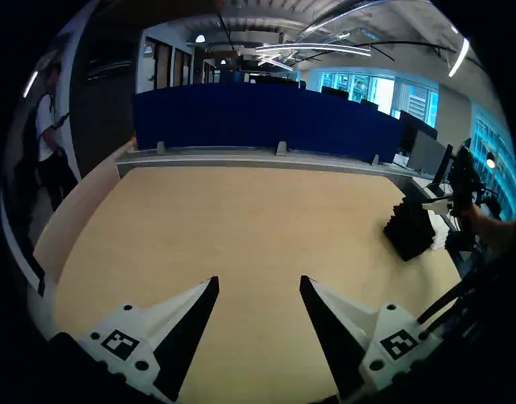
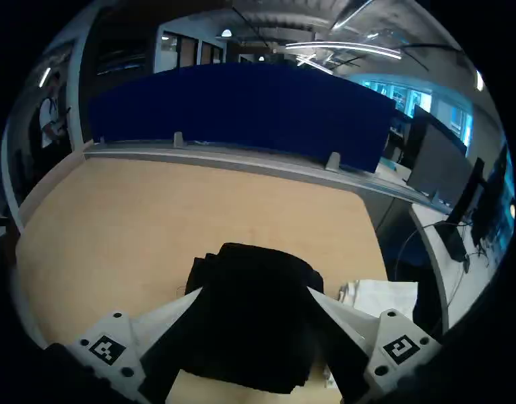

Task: Fold towel

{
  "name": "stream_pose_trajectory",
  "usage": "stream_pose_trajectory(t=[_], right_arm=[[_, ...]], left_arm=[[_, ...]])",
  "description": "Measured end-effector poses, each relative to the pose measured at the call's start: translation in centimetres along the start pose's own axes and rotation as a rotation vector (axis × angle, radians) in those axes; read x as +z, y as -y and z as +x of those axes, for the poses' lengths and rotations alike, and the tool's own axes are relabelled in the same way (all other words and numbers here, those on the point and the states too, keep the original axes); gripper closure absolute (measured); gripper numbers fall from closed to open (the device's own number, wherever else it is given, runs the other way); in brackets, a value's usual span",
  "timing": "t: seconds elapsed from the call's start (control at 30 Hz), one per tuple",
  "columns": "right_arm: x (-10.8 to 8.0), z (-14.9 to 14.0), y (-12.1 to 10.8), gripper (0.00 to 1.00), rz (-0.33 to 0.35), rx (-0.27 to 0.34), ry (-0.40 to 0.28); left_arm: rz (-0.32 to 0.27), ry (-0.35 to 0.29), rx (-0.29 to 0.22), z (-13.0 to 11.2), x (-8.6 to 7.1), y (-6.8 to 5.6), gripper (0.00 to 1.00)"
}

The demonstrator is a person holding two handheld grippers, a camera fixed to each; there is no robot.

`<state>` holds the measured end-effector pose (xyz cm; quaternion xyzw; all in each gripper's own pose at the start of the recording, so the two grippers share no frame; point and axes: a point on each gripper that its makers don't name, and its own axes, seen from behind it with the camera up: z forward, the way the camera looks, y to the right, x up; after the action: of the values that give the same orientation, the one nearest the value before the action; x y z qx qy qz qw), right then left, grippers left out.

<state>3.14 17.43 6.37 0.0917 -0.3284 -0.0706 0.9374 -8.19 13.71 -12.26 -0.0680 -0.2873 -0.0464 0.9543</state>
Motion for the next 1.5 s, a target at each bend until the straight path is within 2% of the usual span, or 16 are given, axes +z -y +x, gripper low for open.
stream_pose_trajectory(t=[0.57, 0.87, 1.2, 1.5], right_arm=[[5.6, -1.3, -1.7, 0.00, -0.001, 0.002, 0.100], [7.3, -2.5, -1.8, 0.00, -0.007, -0.008, 0.147], [6.7, -1.9, -1.5, 0.00, -0.010, -0.018, 0.137], [2.6, 0.8, -0.8, 0.00, -0.033, -0.011, 0.035]], left_arm=[[0.049, 0.008, -0.022, -0.3, -0.2, 1.7, 0.11], [0.067, 0.016, -0.029, -0.9, -0.5, 2.4, 0.11], [0.065, 0.015, -0.034, -1.2, -0.7, 2.6, 0.11], [0.051, 0.003, -0.040, -0.9, -0.6, 2.7, 0.11]])
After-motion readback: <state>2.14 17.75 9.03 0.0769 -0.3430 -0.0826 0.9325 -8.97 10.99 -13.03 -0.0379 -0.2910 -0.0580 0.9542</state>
